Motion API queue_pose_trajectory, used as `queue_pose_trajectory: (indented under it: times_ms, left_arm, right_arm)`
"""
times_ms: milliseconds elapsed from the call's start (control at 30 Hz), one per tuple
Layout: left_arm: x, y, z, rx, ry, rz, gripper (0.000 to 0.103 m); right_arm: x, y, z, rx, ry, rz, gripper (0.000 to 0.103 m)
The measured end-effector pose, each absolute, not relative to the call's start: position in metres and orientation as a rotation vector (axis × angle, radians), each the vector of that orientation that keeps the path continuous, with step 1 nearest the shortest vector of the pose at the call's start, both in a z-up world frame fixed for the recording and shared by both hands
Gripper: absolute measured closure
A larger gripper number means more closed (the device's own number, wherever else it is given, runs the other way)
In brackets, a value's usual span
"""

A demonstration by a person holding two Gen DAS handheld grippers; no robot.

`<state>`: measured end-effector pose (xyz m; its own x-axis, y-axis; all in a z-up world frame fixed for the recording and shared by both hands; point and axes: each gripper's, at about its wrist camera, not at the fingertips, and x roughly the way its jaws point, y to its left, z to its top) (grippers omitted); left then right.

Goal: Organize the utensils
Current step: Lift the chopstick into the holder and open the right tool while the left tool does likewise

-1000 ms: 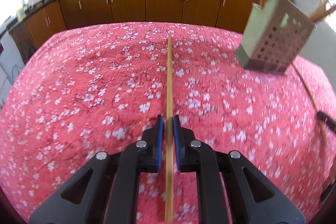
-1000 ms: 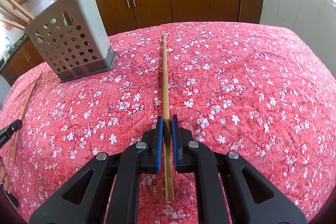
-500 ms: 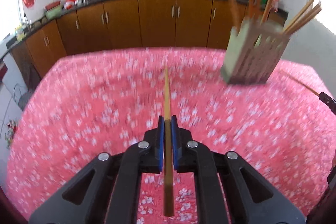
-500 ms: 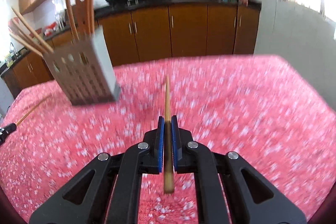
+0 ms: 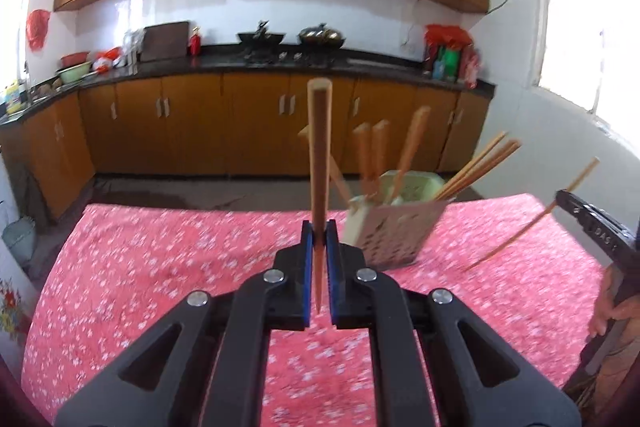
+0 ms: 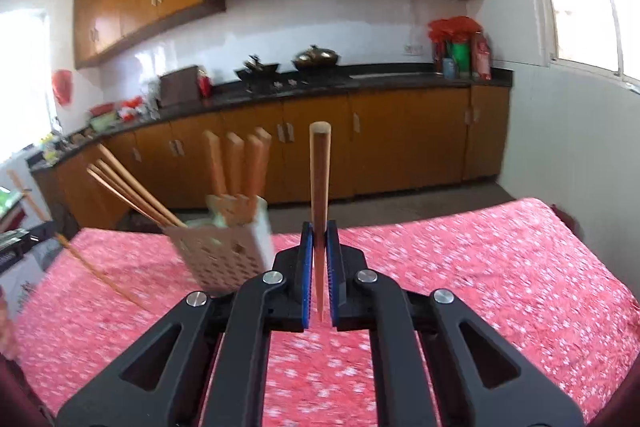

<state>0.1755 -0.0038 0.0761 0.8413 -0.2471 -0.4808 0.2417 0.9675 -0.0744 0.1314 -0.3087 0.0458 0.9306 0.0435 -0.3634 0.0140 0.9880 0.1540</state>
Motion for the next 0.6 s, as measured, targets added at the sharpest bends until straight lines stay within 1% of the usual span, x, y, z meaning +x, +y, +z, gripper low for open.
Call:
queue_pose_trajectory:
  times_ms: [133,367,467,600]
  left_arm:
    - [0.167,-0.023,0.099,-0.045,0.465,-0.335,0.095]
    - [0.166,-0.052,0.143,-0.077,0.328,-0.373,0.095]
    - [0.177,-0.062,0.157,-0.095,0.280,-0.348,0.095]
    - [0.196,-0.072,0.162,-0.099,0.237,-0.300,0.095]
  right_arm:
    - [0.124,-0.300,0.076,0.205,0.335,0.132,0.096]
    - [0.117,-0.280,0.126,0.210,0.176,0.209,0.096]
    - [0.130,-0.274,0.136,0.206,0.137,0.190,0.096]
    - [0.156,-0.266,0.134,0.176,0.140,0.158,0.096]
